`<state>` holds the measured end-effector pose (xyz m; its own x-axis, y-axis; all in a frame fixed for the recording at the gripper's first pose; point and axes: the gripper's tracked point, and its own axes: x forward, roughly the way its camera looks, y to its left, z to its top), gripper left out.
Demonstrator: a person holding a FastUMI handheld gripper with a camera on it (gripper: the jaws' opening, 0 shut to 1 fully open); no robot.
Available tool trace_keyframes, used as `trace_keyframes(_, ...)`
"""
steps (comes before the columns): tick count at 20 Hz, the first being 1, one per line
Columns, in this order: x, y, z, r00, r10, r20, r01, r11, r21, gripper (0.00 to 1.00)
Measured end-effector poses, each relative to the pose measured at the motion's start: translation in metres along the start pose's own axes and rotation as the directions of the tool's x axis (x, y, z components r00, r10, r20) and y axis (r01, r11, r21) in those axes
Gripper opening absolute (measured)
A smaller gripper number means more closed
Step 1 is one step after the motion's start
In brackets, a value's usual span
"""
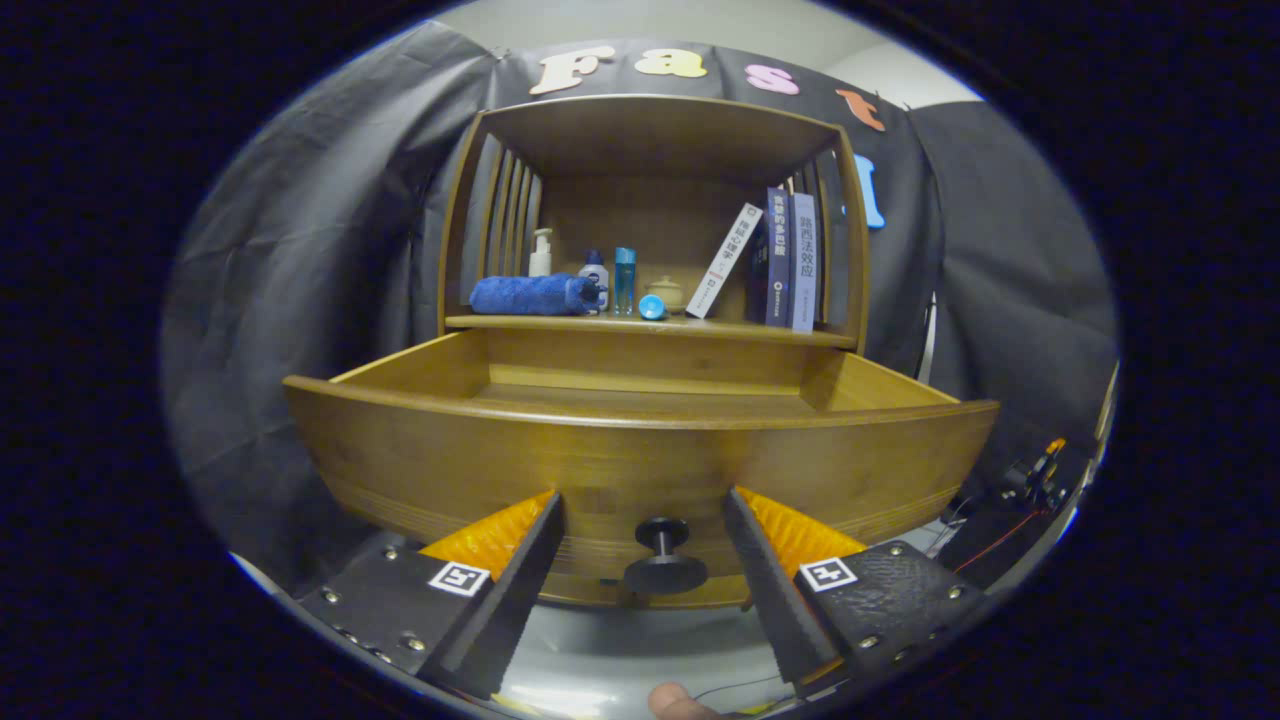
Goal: Pull open the drawer, take out the items inside it, and place them on the countertop above the cabinet.
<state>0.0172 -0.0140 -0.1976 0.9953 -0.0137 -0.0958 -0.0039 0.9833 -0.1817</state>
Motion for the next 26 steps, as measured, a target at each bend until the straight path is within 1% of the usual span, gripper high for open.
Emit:
trace_keyframes(6, 0.009, 0.010, 0.001, 0.999, -0.033, 0.039, 0.033, 0.999, 0.003, 0.98)
trace_keyframes(10, 0.014, 0.011, 0.003, 0.997, -0.032, 0.070, 0.031, 0.999, 0.018, 0.98)
trace_keyframes(13, 0.022, 0.012, 0.005, 0.998, -0.029, 0.057, 0.027, 0.999, 0.035, 0.98)
trace_keyframes(18, 0.042, 0.011, 0.011, 0.998, -0.019, 0.059, 0.016, 0.999, 0.042, 0.98)
trace_keyframes(21, 0.058, 0.010, 0.013, 0.999, -0.001, 0.042, -0.003, 0.996, 0.088, 0.99)
trace_keyframes(26, 0.087, 0.012, 0.022, 0.999, -0.010, 0.048, 0.006, 0.996, 0.089, 0.98)
